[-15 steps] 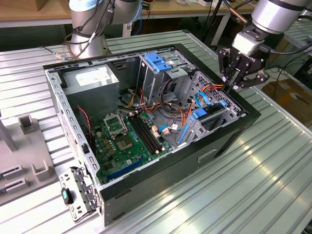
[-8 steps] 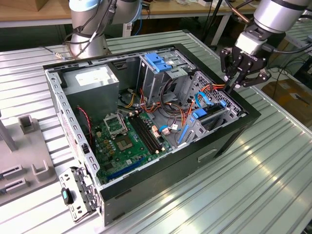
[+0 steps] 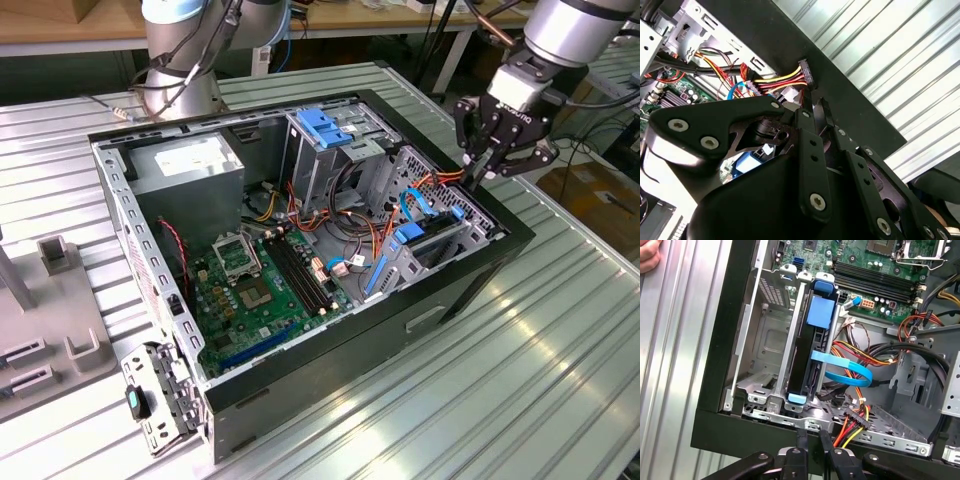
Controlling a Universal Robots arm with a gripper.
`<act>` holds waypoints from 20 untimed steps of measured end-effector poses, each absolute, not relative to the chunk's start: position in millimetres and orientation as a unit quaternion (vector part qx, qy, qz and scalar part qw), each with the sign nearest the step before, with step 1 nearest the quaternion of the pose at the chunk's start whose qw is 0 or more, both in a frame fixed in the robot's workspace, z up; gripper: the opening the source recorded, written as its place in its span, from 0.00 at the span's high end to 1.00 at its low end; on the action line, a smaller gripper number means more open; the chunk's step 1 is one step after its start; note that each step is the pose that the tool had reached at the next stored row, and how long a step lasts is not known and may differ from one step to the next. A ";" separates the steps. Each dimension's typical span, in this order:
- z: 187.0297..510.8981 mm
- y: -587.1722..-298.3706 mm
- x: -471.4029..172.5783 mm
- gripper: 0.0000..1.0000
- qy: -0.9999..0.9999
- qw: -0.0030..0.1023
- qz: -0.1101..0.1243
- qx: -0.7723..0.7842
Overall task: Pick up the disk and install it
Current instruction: 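Insert the second disk wire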
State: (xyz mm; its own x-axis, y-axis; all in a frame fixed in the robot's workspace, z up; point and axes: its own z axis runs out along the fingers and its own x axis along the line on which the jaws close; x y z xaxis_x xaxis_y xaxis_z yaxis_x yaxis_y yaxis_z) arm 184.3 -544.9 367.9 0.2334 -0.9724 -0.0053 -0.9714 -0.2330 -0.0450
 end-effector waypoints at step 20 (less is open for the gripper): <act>377.9 -544.5 187.1 0.76 0.577 0.020 -0.011 -0.816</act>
State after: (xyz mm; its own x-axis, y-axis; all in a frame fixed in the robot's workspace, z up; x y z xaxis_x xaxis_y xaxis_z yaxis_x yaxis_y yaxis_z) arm 187.1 -544.5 377.9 0.3336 -0.9427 -0.0057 -0.9418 -0.3330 -0.0452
